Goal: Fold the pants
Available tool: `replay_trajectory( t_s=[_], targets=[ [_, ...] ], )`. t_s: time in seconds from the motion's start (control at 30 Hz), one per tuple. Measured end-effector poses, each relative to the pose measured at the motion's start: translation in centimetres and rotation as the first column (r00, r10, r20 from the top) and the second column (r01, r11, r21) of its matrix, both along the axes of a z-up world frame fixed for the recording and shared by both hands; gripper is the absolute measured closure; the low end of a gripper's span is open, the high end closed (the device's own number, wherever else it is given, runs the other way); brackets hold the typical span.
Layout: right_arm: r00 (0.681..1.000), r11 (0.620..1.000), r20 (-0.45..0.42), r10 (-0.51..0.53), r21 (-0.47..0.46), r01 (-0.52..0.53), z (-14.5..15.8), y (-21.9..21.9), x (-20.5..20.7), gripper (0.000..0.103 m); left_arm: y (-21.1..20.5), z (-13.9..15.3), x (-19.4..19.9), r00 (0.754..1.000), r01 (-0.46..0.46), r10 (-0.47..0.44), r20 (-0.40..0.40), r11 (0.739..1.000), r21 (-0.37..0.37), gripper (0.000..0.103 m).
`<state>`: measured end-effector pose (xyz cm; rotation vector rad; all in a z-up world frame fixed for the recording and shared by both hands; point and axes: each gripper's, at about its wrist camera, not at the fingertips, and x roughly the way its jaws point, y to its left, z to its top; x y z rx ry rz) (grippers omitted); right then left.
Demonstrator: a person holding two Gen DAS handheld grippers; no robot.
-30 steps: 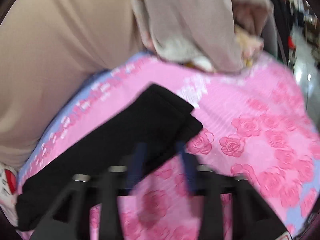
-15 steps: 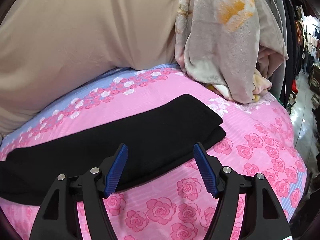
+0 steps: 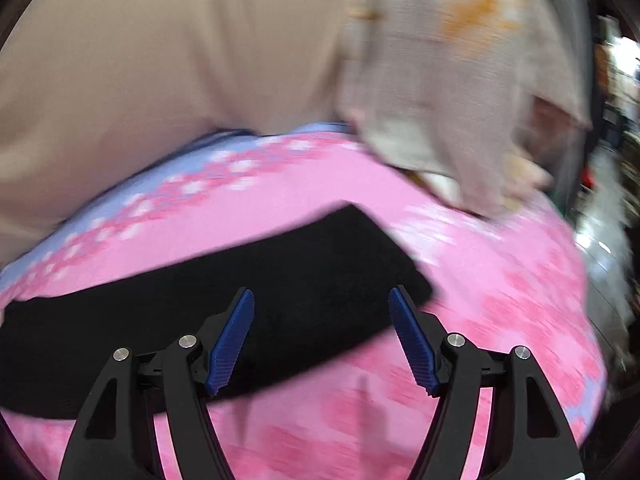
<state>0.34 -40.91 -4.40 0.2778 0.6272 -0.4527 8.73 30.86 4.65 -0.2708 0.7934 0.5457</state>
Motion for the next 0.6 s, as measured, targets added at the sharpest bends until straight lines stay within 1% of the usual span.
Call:
replay_trajectory(
  t_s=[0.03, 0.07, 0.1, 0.13, 0.17, 0.2, 0.23, 0.27, 0.3, 0.33, 0.37, 0.4, 0.43, 0.5, 0.53, 0.57, 0.6],
  targets=[
    [0.998, 0.998, 0.006, 0.07, -0.004, -0.07, 0.5, 1.5, 1.4, 0.035, -1.1, -0.1, 0.3, 0.999, 0.034, -0.034, 0.001, 0.999, 0.005, 0.016],
    [0.99, 0.99, 0.01, 0.138, -0.004, -0.138, 0.9, 3.1, 2.8, 0.035, -3.2, -0.4, 1.1, 0.996, 0.093, -0.093, -0.004, 0.996, 0.01, 0.013],
    [0.972, 0.972, 0.016, 0.236, 0.016, -0.236, 1.3, 5.7, 4.8, 0.035, -4.6, -0.8, 1.7, 0.991, 0.133, -0.133, -0.013, 0.991, 0.012, 0.013],
    [0.939, 0.937, 0.021, 0.343, 0.054, -0.344, 1.5, 8.5, 6.8, 0.035, -6.0, -1.3, 2.6, 0.985, 0.17, -0.17, -0.028, 0.985, 0.014, 0.013],
    [0.886, 0.881, 0.025, 0.463, 0.096, -0.463, 1.6, 11.8, 8.9, 0.038, -7.5, -2.0, 3.2, 0.978, 0.205, -0.204, -0.043, 0.979, 0.014, 0.013],
    [0.839, 0.831, 0.027, 0.544, 0.125, -0.543, 1.6, 14.5, 10.3, 0.044, -8.8, -2.6, 3.6, 0.97, 0.236, -0.235, -0.058, 0.972, 0.009, 0.013],
    [0.762, 0.75, 0.027, 0.647, 0.159, -0.642, 1.6, 18.3, 12.1, 0.064, -9.8, -3.4, 4.0, 0.963, 0.259, -0.258, -0.077, 0.966, 0.001, 0.013],
    [0.701, 0.686, 0.019, 0.713, 0.186, -0.704, 1.6, 20.9, 13.4, 0.08, -10.1, -4.1, 4.2, 0.959, 0.27, -0.269, -0.092, 0.963, -0.005, 0.013],
    [0.611, 0.594, 0.003, 0.792, 0.225, -0.772, 1.2, 25.0, 15.2, 0.085, -10.3, -5.3, 4.6, 0.953, 0.276, -0.275, -0.125, 0.961, -0.015, 0.013],
    [0.559, 0.545, -0.007, 0.829, 0.239, -0.804, 0.8, 27.9, 16.5, 0.085, -10.4, -5.9, 4.8, 0.951, 0.275, -0.275, -0.14, 0.961, -0.019, 0.013],
    [0.522, 0.513, -0.028, 0.852, 0.237, -0.825, 0.5, 30.6, 17.9, 0.085, -10.2, -6.6, 4.8, 0.951, 0.269, -0.267, -0.157, 0.963, -0.015, 0.013],
    [0.493, 0.495, -0.065, 0.867, 0.22, -0.841, 0.0, 33.5, 19.5, 0.085, -9.8, -7.3, 4.8, 0.95, 0.262, -0.259, -0.173, 0.965, -0.007, 0.013],
    [0.483, 0.489, -0.085, 0.871, 0.215, -0.845, -0.5, 35.5, 21.1, 0.085, -9.1, -8.1, 5.0, 0.949, 0.257, -0.251, -0.191, 0.966, 0.006, 0.013],
    [0.449, 0.468, -0.13, 0.884, 0.259, -0.845, -2.0, 38.8, 25.0, 0.085, -8.3, -9.3, 5.1, 0.951, 0.234, -0.22, -0.218, 0.971, 0.043, 0.013],
    [0.456, 0.488, -0.177, 0.872, 0.25, -0.836, -3.1, 40.0, 27.2, 0.089, -7.9, -9.7, 5.3, 0.951, 0.228, -0.209, -0.229, 0.972, 0.062, 0.013],
    [0.462, 0.493, -0.182, 0.868, 0.207, -0.845, -3.6, 40.6, 29.0, 0.095, -7.3, -10.3, 5.7, 0.95, 0.222, -0.198, -0.243, 0.972, 0.075, 0.013],
    [0.473, 0.5, -0.173, 0.864, 0.186, -0.846, -3.7, 40.5, 30.0, 0.095, -6.9, -10.6, 5.8, 0.947, 0.227, -0.203, -0.248, 0.971, 0.072, 0.013]
  ],
)
